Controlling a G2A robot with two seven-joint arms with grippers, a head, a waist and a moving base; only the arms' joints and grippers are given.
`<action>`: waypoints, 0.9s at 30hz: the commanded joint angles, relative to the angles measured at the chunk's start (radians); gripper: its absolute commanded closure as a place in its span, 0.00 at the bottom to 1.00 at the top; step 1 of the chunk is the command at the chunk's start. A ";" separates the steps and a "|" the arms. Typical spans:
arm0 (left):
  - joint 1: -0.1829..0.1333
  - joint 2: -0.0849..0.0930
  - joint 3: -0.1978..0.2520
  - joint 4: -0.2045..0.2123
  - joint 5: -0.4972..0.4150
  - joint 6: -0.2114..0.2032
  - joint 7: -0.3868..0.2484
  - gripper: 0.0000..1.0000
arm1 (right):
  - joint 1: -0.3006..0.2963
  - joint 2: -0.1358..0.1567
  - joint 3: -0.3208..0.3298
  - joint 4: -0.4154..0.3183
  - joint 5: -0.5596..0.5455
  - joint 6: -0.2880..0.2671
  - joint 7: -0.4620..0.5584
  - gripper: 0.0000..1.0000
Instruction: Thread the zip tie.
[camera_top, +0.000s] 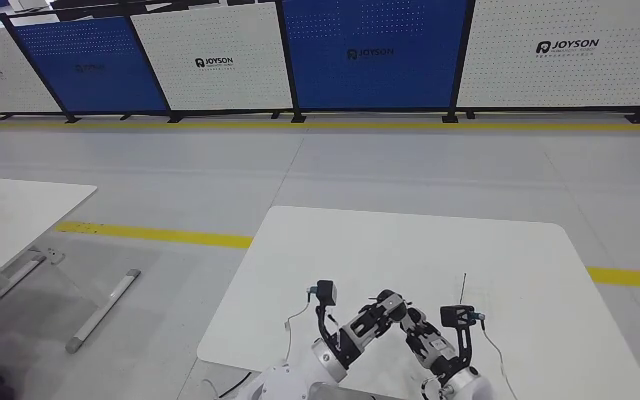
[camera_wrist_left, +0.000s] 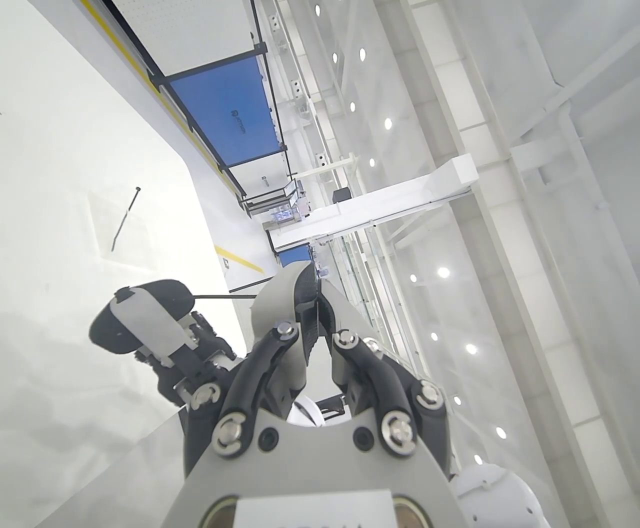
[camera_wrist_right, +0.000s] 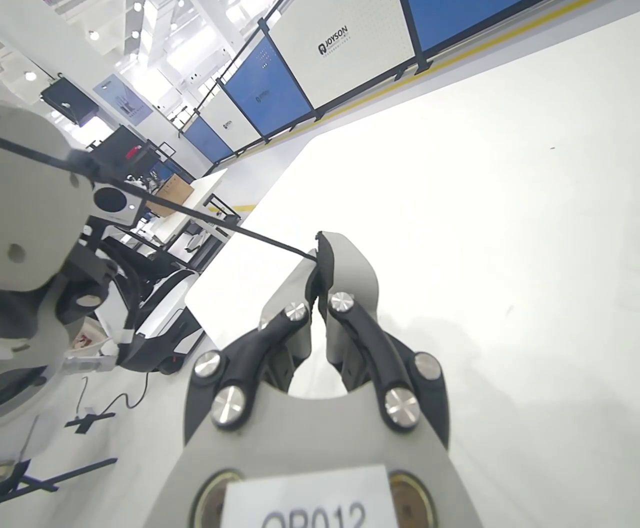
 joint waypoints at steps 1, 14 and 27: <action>0.001 0.000 -0.001 -0.001 0.000 0.000 0.000 1.00 | 0.000 0.000 0.000 0.002 0.004 -0.001 -0.003 1.00; -0.026 -0.006 -0.037 0.055 -0.088 0.026 0.057 1.00 | -0.095 0.011 0.132 -0.067 0.164 -0.093 -0.127 0.00; -0.031 -0.009 -0.062 0.134 -0.123 0.068 0.083 1.00 | -0.301 0.028 0.414 -0.138 0.573 -0.282 -0.248 0.00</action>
